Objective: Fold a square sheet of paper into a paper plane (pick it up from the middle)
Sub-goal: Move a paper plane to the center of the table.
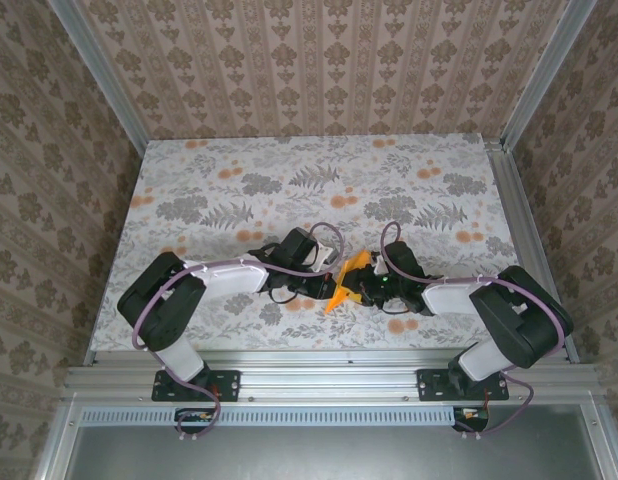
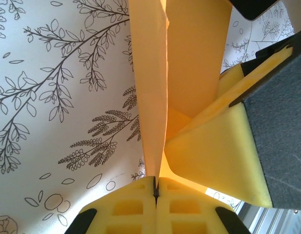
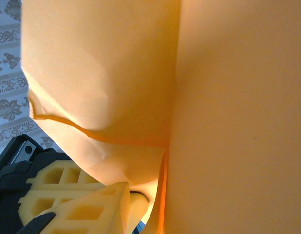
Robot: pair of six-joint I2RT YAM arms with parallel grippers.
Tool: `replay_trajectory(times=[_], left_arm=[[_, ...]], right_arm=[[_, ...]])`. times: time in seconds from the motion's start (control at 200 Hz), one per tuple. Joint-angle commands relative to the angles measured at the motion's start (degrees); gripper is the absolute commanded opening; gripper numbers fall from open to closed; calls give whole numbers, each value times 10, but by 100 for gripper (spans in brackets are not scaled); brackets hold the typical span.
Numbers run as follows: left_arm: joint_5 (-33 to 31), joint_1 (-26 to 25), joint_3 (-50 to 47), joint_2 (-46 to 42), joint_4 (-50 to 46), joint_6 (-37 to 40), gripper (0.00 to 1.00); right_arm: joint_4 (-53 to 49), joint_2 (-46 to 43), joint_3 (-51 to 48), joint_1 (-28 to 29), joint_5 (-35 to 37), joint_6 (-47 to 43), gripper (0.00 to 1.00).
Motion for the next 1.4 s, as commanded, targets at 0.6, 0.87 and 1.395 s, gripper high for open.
replay_trajectory(times=[0.6,0.87,1.395], left_arm=[[12,11,-23,-34,22,-23,0],[14,13,-31,-34,26,-29,9],[-13,73,-55,-128,-65,17,41]], right_arm=[[-112,-16,47,33,55,-47,21],[-164,-9,78,36,77,-83,12],[-595,102,336,42,178,-393,12]])
